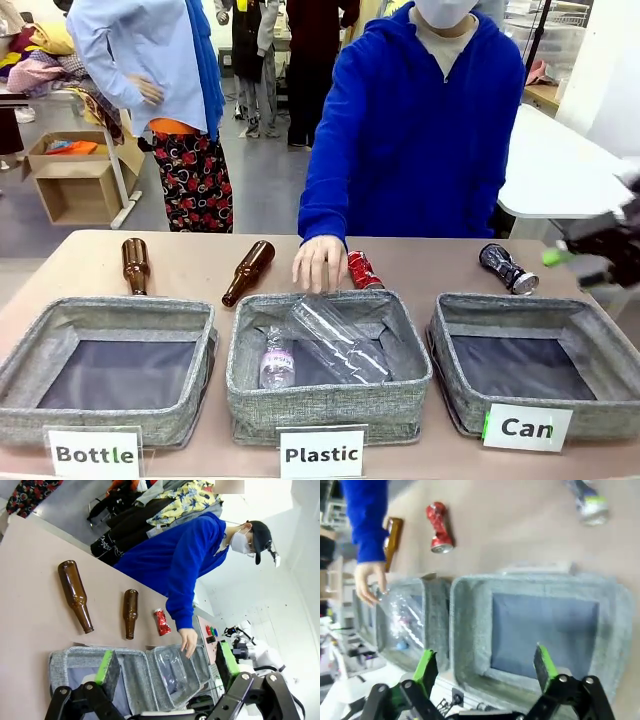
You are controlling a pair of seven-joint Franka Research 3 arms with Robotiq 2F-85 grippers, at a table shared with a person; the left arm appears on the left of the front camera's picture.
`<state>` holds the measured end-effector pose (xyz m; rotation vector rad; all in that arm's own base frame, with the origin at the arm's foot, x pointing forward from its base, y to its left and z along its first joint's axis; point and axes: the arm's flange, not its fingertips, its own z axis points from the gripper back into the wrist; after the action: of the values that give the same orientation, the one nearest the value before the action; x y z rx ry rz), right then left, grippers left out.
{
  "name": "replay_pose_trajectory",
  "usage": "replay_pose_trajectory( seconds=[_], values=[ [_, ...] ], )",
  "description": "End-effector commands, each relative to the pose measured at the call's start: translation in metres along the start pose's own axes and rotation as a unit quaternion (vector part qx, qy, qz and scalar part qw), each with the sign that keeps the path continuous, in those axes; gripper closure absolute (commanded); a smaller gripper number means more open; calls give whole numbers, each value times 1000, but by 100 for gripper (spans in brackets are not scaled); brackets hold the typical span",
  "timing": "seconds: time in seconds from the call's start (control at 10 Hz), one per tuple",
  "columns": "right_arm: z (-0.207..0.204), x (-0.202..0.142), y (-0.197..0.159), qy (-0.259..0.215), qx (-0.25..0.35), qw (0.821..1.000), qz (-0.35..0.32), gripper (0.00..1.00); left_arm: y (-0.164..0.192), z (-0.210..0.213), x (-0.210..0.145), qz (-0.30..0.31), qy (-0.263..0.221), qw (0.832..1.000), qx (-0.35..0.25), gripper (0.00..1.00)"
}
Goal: Sort the can waste into the basket.
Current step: Pick up the can waste from the table and place it in the right Fabric basket.
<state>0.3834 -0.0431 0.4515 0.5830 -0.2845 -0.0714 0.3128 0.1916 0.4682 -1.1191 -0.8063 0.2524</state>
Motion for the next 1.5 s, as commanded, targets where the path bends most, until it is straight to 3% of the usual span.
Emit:
replay_pose_trajectory(
  seconds=[0.0,0.2,0.7,1.4],
  values=[
    [-29,38,52,22,-63,997,42,0,0,-1,1,-7,-6,1000,-8,0],
    [-60,63,94,53,-97,990,90,0,0,-1,1,-7,-6,1000,-8,0],
    [-71,57,115,45,-126,984,118,0,0,-1,1,-7,-6,1000,-8,0],
    [-211,88,220,56,-303,936,172,0,0,-1,1,-7,-6,1000,-8,0]
  ],
)
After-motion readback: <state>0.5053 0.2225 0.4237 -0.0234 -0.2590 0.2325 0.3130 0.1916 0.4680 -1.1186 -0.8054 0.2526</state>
